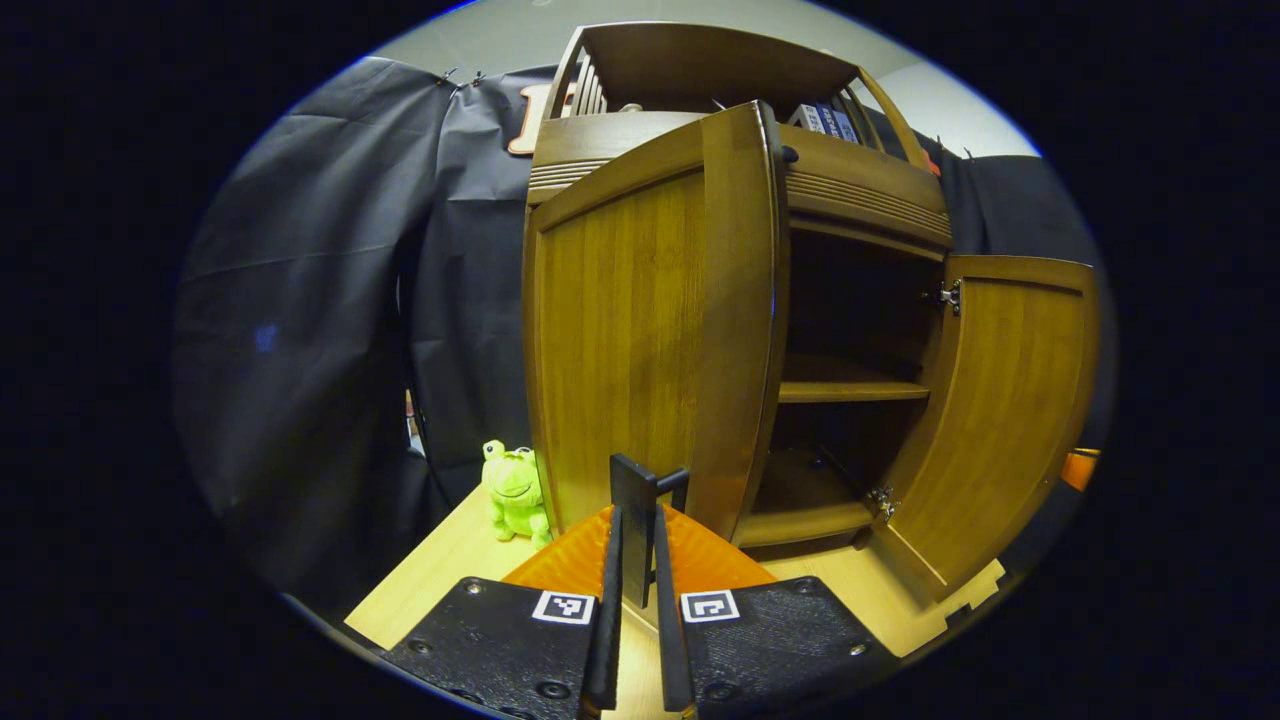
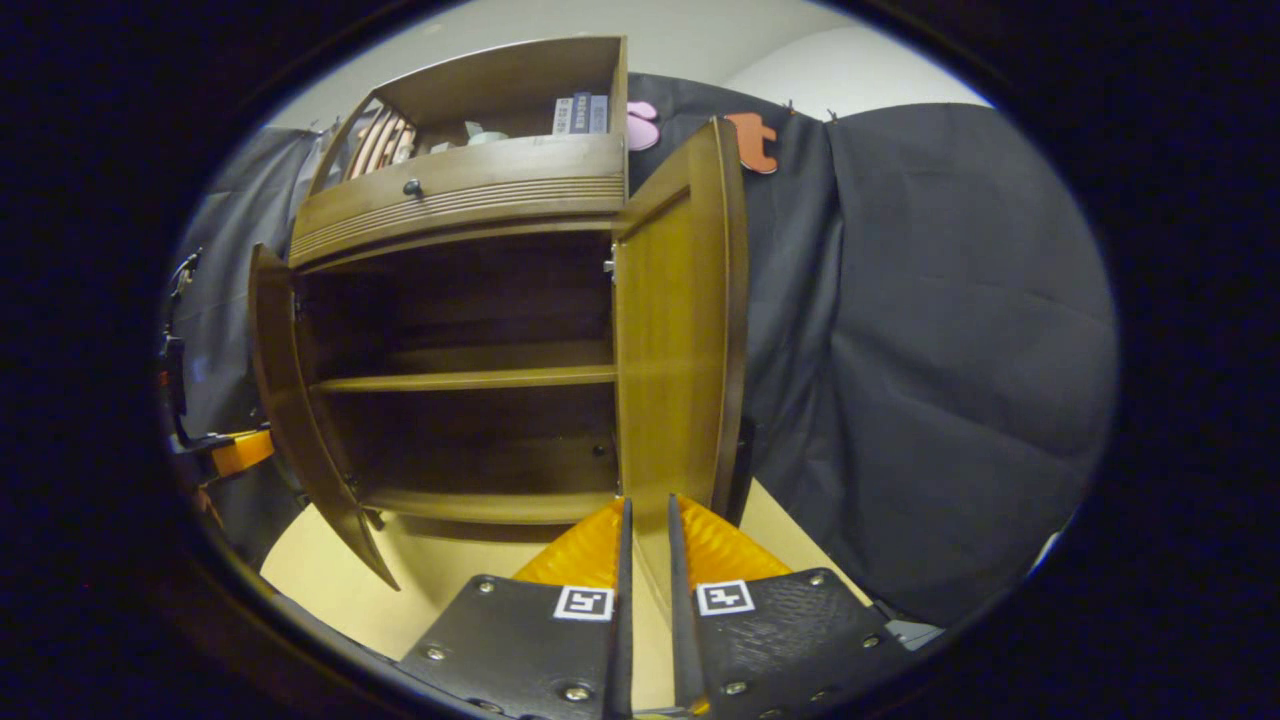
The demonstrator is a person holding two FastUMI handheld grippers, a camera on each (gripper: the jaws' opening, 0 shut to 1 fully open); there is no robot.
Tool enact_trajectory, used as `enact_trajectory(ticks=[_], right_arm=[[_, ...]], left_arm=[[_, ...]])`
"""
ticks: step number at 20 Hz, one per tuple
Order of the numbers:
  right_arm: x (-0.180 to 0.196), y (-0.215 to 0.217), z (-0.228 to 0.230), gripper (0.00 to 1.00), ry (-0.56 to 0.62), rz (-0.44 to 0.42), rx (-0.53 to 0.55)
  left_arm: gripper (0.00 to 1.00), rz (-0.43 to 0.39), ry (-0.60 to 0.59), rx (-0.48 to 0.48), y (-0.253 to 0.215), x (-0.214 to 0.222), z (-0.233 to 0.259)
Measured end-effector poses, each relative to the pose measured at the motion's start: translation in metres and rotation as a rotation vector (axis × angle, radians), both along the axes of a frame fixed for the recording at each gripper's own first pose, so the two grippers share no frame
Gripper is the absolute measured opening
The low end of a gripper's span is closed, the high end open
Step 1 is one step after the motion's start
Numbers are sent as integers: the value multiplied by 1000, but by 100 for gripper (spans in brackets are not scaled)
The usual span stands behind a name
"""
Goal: Open the right door of the double-door shoe cabinet with the right hand, and open the left door with the left hand.
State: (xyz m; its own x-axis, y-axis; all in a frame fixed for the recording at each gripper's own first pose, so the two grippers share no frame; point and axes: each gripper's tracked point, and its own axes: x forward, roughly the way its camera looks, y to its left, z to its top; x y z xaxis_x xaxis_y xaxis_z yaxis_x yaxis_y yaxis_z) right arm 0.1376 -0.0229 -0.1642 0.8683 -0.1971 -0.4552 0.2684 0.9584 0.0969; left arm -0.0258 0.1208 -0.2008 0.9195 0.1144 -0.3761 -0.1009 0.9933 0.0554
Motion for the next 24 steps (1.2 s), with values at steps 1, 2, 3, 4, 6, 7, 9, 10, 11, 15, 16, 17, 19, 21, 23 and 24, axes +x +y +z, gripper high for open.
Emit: enact_trajectory(ticks=[1,2,3,4,6,7,9,10,11,15,16,17,19,21,23,24], right_arm=[[0,2,-1,16,0,6,3],[2,4,-1,16,0,12,6],[3,6,-2,16,1,18,10],[5,8,-2,16,1,24,12],[7,8,-4,16,1,36,17],[6,11,-5,16,2,41,19],[7,14,-6,16,5,47,25],[6,15,-8,16,6,50,30],[6,16,-10,16,9,51,34],[7,17,-16,16,15,62,47],[8,17,-16,16,15,66,50],[9,19,-16,16,15,71,52],[11,23,-15,16,14,82,50],[11,25,-18,16,15,90,52],[13,28,-18,16,17,97,54],[14,28,-18,16,18,100,54]], left_arm=[[15,6,-2,3,2,-2,0],[16,15,-6,9,5,-2,1],[15,23,-8,12,7,-3,1],[15,30,-10,11,8,-4,1],[15,42,-7,9,9,-5,1],[15,53,-4,14,12,-6,1],[20,75,-5,24,17,-9,3],[15,85,-5,29,20,-11,3],[15,90,-3,34,23,-13,3],[15,136,5,44,40,-21,4],[15,151,9,44,46,-22,4],[18,165,12,43,50,-24,3],[16,187,15,44,58,-27,3],[14,202,17,47,63,-30,4],[8,227,18,64,71,-36,5],[2,238,18,71,76,-35,5]])
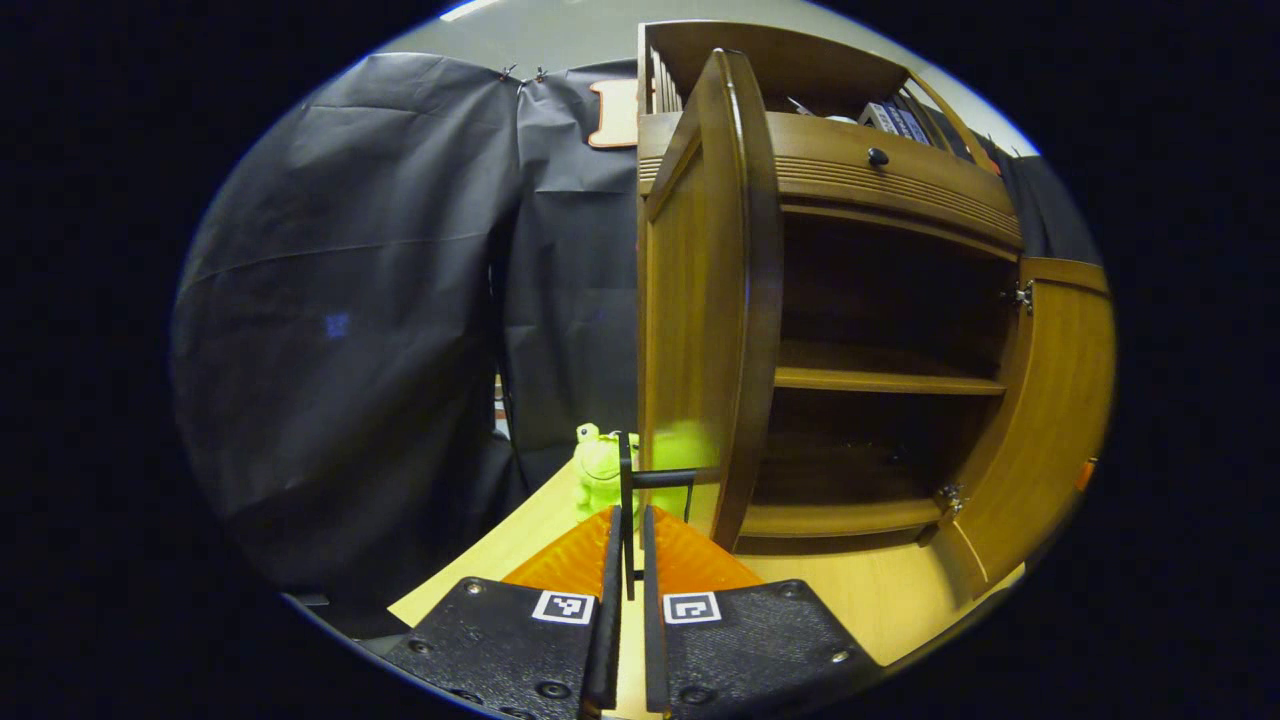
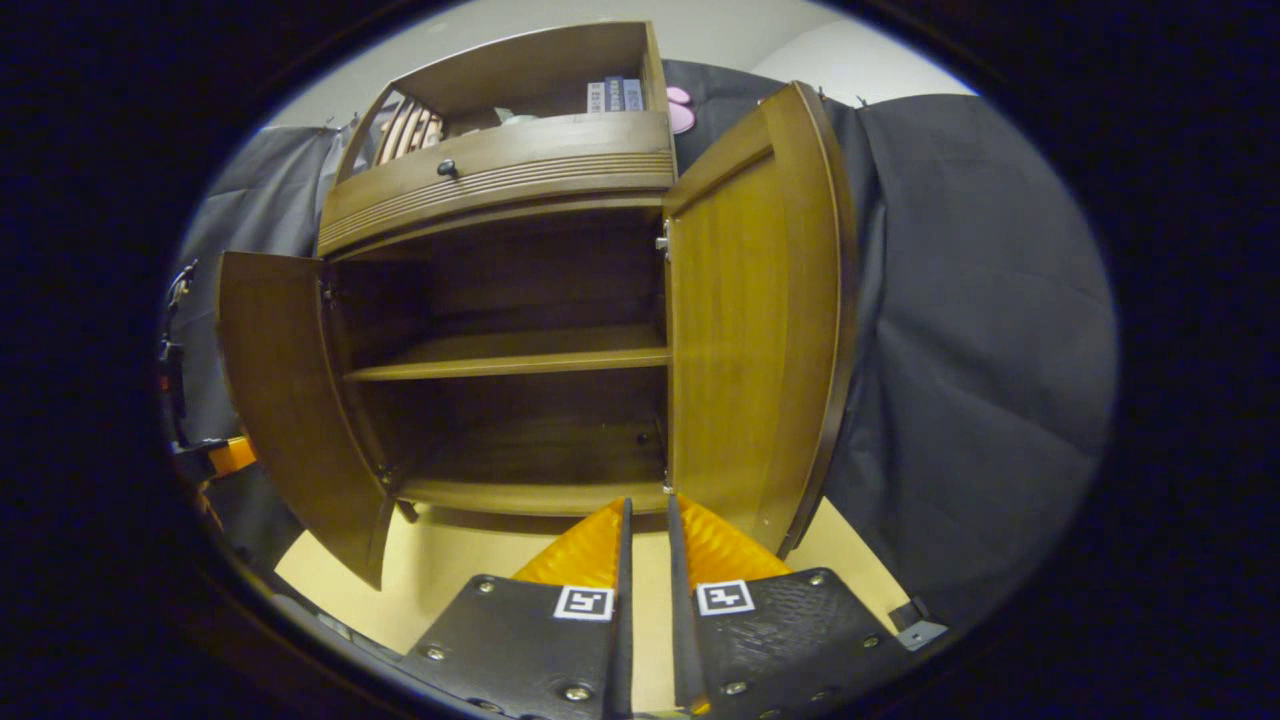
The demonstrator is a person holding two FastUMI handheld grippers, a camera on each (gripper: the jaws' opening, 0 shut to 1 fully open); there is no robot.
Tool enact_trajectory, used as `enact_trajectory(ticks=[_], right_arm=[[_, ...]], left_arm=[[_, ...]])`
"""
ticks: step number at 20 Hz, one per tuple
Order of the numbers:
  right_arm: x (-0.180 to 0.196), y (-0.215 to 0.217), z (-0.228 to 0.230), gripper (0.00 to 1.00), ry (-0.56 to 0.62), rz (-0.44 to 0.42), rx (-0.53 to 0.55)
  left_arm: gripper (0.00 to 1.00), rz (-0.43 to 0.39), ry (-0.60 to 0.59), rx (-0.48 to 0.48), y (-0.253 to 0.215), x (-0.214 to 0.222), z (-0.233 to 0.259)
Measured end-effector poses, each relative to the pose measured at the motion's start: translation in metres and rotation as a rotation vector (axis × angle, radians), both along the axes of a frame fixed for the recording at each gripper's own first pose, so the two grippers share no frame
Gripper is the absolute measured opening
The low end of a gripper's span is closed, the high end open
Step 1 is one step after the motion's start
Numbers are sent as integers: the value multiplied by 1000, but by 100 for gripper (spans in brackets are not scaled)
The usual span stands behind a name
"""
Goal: Open the right door of the double-door shoe cabinet with the right hand, and open the left door with the left hand.
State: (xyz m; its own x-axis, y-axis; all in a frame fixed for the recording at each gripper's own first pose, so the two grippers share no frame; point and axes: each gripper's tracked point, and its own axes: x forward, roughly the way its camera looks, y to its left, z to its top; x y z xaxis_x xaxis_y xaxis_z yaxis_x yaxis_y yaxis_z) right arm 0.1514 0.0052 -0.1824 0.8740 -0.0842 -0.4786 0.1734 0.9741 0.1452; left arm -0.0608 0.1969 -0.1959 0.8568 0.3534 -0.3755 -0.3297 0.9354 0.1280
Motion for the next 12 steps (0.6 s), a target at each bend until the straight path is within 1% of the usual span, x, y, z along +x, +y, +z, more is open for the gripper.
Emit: enact_trajectory(ticks=[1,4,5,6,7,8,9,10,11,12], right_arm=[[0,1,-1,16,2,3,0],[2,3,-1,16,5,9,0],[3,4,-2,16,6,10,1],[5,5,-2,16,4,13,2],[6,7,-2,16,4,17,2],[8,8,-2,16,4,21,2],[10,10,-2,16,4,27,3],[11,11,-2,16,3,32,6],[12,15,-2,16,3,38,10],[14,17,-2,16,2,45,14]], left_arm=[[11,7,0,-6,3,-1,0],[11,35,-2,-22,14,-5,0],[2,45,-4,-21,18,-8,0],[20,56,-7,-19,22,-9,2],[11,67,-9,-16,27,-11,4],[11,77,-11,-12,32,-13,5],[20,86,-11,-10,36,-15,5],[11,96,-11,-9,40,-16,6],[11,109,-11,-6,44,-19,7],[2,122,-12,-1,49,-22,8]])
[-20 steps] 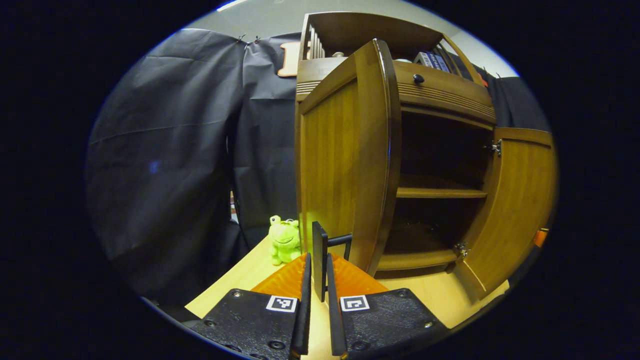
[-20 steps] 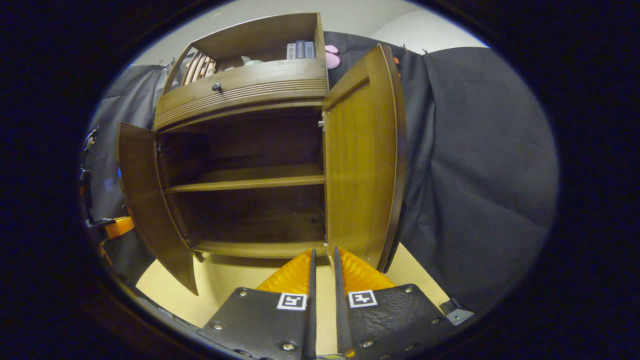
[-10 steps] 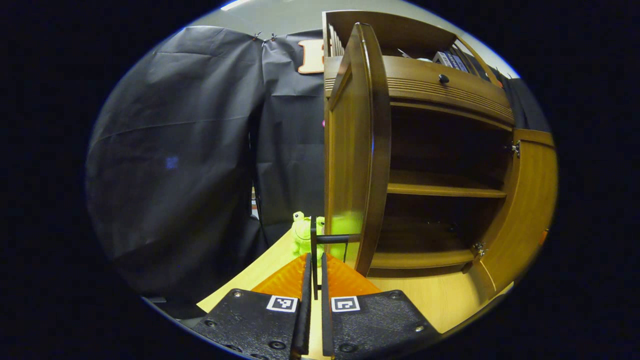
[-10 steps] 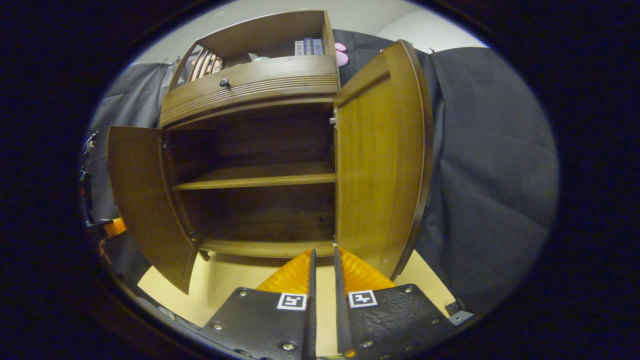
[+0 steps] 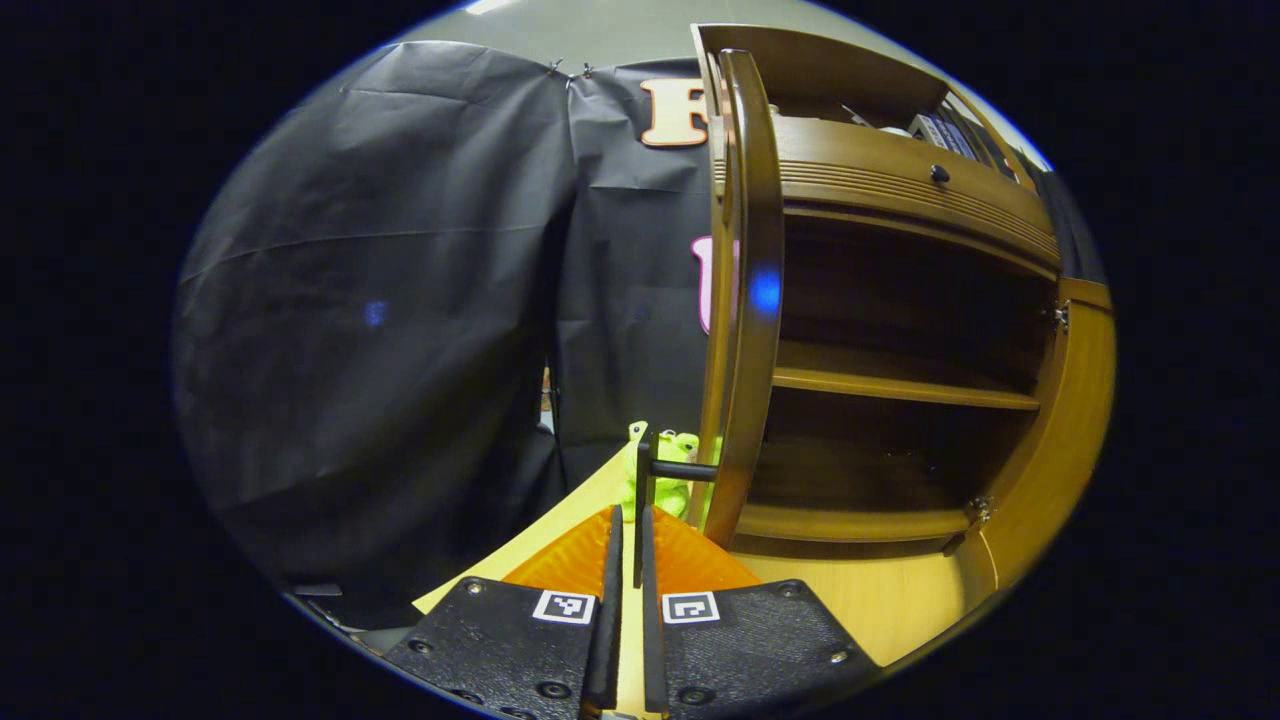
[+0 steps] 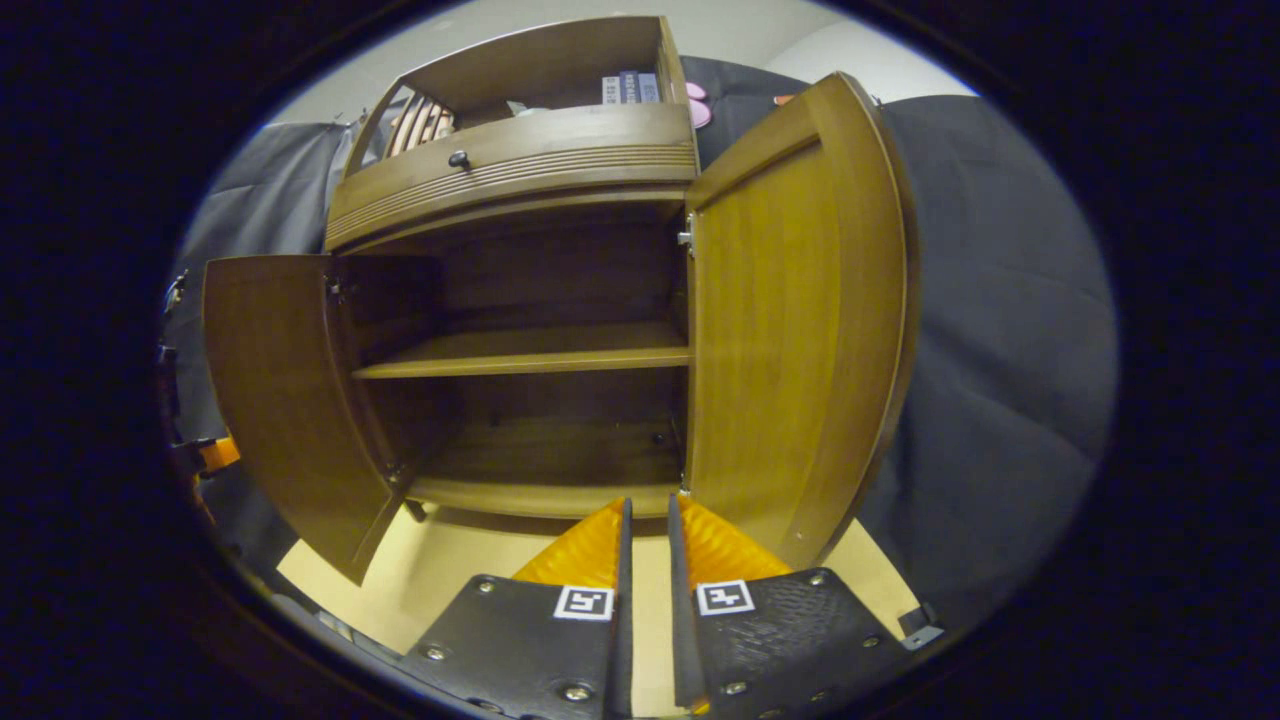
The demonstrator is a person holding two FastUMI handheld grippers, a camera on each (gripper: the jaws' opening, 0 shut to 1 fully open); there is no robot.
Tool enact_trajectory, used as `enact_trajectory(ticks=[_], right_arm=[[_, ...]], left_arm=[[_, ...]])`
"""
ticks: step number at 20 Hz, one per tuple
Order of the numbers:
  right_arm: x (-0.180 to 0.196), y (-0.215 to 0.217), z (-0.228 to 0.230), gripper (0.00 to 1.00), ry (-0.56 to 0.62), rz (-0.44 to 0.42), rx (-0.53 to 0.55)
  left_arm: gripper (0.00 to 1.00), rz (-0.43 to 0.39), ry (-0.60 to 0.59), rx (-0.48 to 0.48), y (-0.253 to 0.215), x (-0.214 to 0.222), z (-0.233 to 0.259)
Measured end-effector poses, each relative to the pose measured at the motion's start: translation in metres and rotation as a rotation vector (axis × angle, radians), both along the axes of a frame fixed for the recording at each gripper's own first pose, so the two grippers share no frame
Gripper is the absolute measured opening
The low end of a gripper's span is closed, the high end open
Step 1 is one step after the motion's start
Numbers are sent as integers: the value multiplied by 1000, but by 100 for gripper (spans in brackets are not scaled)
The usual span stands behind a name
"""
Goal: Open the right door of the double-door shoe cabinet with the right hand, and open the left door with the left hand.
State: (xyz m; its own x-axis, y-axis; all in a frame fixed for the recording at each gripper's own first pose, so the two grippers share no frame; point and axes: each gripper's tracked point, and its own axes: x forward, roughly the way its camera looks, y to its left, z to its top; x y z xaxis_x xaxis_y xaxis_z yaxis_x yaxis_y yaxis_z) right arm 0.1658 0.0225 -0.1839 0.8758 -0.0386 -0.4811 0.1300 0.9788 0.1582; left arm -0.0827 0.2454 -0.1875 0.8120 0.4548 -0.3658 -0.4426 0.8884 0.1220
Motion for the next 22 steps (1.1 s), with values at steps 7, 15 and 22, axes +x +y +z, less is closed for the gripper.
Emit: enact_trajectory(ticks=[7,15,22], right_arm=[[8,21,2,16,-5,54,20],[13,26,22,16,-42,70,20],[13,10,84,16,-163,20,22]], left_arm=[[2,76,-5,24,21,-17,8],[11,6,-13,-35,-18,-18,6],[11,-146,-123,-15,-76,23,64]])
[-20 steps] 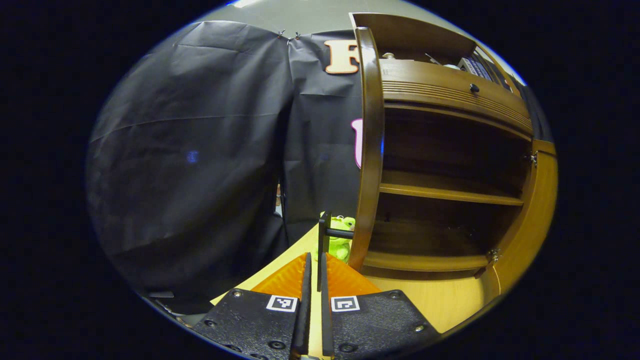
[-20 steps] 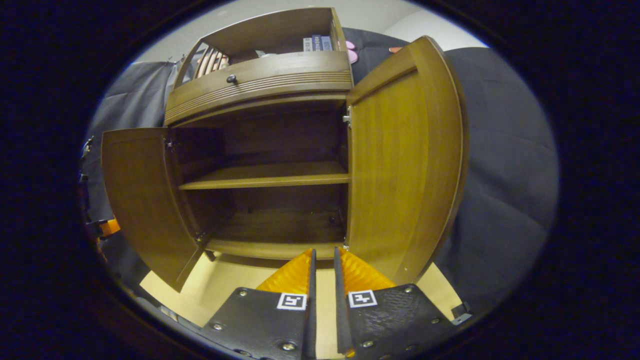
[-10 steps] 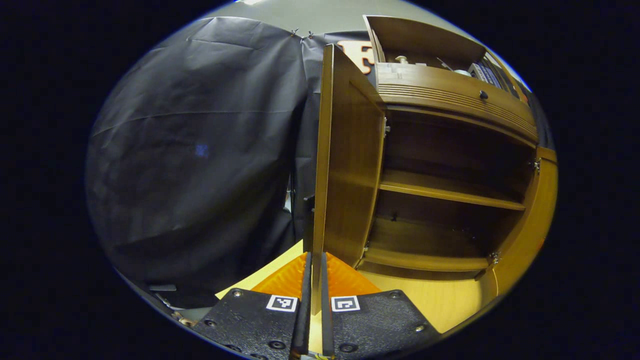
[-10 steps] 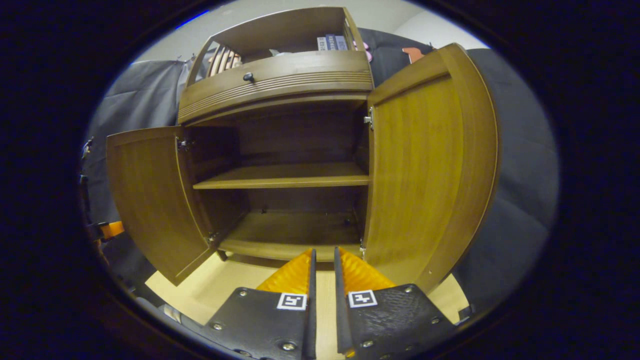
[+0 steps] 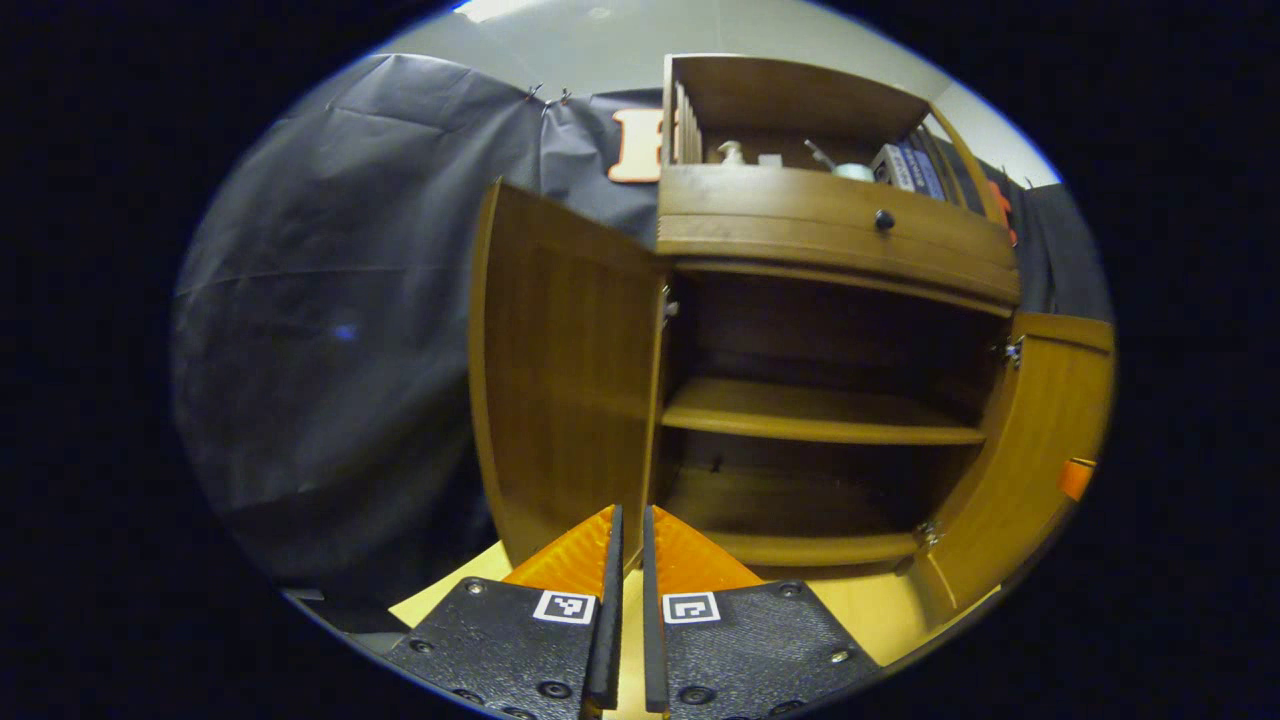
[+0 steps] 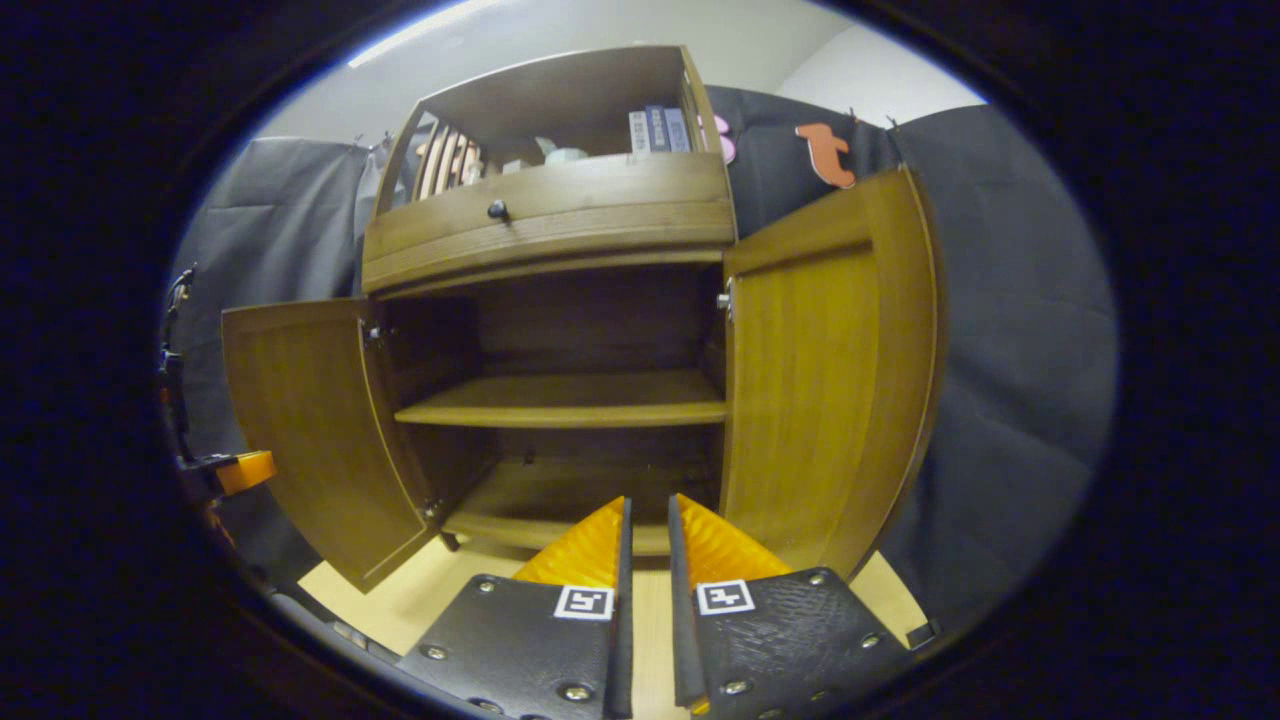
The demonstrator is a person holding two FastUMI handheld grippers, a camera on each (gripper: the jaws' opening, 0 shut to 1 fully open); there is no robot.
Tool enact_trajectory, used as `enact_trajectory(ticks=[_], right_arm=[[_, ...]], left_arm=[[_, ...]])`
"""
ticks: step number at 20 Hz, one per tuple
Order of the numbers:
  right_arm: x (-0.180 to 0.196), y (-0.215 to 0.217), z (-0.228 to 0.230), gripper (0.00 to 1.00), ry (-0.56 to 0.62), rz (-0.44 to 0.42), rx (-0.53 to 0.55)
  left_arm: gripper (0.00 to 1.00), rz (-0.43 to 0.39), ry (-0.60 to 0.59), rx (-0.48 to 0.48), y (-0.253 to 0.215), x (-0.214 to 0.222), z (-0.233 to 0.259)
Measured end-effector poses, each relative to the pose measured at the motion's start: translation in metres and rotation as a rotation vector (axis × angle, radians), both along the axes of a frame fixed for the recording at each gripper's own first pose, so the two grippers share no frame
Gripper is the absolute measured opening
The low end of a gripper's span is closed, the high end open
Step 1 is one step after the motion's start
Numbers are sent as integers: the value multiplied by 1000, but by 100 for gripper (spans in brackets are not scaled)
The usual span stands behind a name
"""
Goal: Open the right door of the double-door shoe cabinet with the right hand, and open the left door with the left hand.
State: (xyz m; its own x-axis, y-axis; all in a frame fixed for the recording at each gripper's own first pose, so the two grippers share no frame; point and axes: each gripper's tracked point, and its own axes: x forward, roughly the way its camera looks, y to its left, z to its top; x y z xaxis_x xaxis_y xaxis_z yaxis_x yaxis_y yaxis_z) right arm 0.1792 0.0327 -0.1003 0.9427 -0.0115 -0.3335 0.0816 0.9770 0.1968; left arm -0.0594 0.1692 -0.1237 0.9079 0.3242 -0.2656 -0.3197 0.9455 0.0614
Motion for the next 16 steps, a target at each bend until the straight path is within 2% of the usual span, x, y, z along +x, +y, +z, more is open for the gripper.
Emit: enact_trajectory(ticks=[3,4,5,6,7,8,9,11,13,14,16], right_arm=[[2,-8,42,16,-95,-22,-22],[2,-9,57,16,-126,-25,-31],[2,-9,71,16,-155,-26,-39],[2,-8,85,16,-184,-27,-47],[1,-6,96,16,-210,-26,-55],[-1,-5,106,16,-232,-26,-60],[-3,-3,113,16,-245,-30,-62],[-3,4,123,17,-276,-20,-51],[-5,10,126,23,-289,-15,-49],[-5,12,126,26,-289,-13,-46],[-7,18,123,50,-276,-1,-33]], left_arm=[[11,-68,-74,15,-28,15,40],[2,-91,-92,18,-37,20,52],[19,-113,-113,24,-46,23,63],[19,-136,-133,33,-55,25,75],[11,-151,-150,46,-61,23,86],[19,-179,-163,51,-71,22,92],[18,-203,-171,49,-80,24,97],[31,-232,-187,35,-93,26,104],[62,-245,-193,23,-100,26,105],[73,-242,-196,26,-100,25,106],[94,-236,-199,41,-97,25,107]])
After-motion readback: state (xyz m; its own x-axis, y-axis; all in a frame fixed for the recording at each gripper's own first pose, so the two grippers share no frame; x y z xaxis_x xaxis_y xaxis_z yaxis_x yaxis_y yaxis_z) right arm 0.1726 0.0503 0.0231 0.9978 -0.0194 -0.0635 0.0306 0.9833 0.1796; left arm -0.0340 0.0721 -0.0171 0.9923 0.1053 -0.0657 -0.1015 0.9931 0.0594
